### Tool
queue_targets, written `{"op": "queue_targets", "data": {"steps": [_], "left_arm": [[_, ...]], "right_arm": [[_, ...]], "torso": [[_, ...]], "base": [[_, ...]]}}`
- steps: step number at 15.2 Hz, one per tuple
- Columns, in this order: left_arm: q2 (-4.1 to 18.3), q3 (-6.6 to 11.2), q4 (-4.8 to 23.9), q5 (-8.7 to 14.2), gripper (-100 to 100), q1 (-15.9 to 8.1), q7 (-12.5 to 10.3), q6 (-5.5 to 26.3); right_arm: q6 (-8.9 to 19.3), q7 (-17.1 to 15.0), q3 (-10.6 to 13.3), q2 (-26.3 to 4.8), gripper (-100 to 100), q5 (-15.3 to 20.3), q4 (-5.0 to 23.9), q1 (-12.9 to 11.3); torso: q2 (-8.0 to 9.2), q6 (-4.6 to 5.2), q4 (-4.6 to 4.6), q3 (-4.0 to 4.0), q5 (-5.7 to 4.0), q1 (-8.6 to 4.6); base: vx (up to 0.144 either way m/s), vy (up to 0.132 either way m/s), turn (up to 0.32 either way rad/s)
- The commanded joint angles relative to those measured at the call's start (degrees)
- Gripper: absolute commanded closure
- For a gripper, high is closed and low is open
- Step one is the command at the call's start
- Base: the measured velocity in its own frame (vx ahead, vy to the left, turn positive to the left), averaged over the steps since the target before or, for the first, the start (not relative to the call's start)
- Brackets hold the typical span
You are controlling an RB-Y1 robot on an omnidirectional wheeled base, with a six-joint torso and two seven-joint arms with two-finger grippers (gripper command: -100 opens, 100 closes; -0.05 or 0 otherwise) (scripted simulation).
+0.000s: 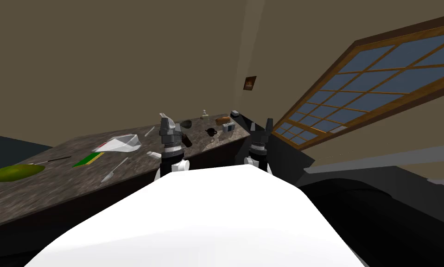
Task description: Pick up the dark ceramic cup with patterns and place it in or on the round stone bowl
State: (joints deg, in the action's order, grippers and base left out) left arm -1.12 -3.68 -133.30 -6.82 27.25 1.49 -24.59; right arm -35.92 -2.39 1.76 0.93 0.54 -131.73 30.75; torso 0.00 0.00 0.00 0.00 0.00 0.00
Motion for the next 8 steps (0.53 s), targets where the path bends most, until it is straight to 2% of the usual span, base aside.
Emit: {"op": "queue_targets", "data": {"steps": [1, 2, 3, 5, 6, 8], "left_arm": [[2.40, 0.16, 0.28, 0.20, -100, -0.18, -0.07, 0.33], [3.70, 0.32, 0.56, 0.40, -100, -0.35, -0.15, 0.66], [4.07, 0.32, 0.56, 0.40, -100, -0.35, -0.15, 0.66], [7.16, 0.78, 1.41, 1.00, -100, -0.87, -0.37, 1.65], [7.37, 0.78, 1.41, 1.00, -100, -0.87, -0.37, 1.65], [10.37, 1.42, 2.60, 1.83, -100, -1.58, -0.69, 3.03]], "right_arm": [[0.00, 0.00, 0.00, 0.00, 0, 0.00, 0.00, 0.00], [0.00, 0.00, 0.00, 0.00, 0, 0.00, 0.00, 0.00], [0.00, 0.00, 0.00, 0.00, 0, 0.00, 0.00, 0.00], [0.00, 0.00, 0.00, 0.00, 0, 0.00, 0.00, 0.00], [0.00, 0.00, 0.00, 0.00, 0, 0.00, 0.00, 0.00], [0.00, 0.00, 0.00, 0.00, 0, 0.00, 0.00, -0.01]], "torso": [[0.00, 0.00, 0.00, 0.00, 0.00, 0.00], [0.01, 0.01, 0.00, 0.00, 0.00, 0.01], [0.02, 0.01, 0.00, 0.01, 0.00, 0.02], [0.04, 0.01, 0.01, 0.02, 0.01, 0.03], [0.05, 0.01, 0.01, 0.02, 0.01, 0.04], [0.06, 0.01, 0.01, 0.03, 0.01, 0.03]], "base": [[-0.003, -0.001, -0.031], [-0.007, 0.000, -0.066], [-0.009, 0.002, -0.045], [-0.012, 0.001, -0.063], [-0.014, 0.002, -0.065], [-0.017, 0.001, -0.100]]}}
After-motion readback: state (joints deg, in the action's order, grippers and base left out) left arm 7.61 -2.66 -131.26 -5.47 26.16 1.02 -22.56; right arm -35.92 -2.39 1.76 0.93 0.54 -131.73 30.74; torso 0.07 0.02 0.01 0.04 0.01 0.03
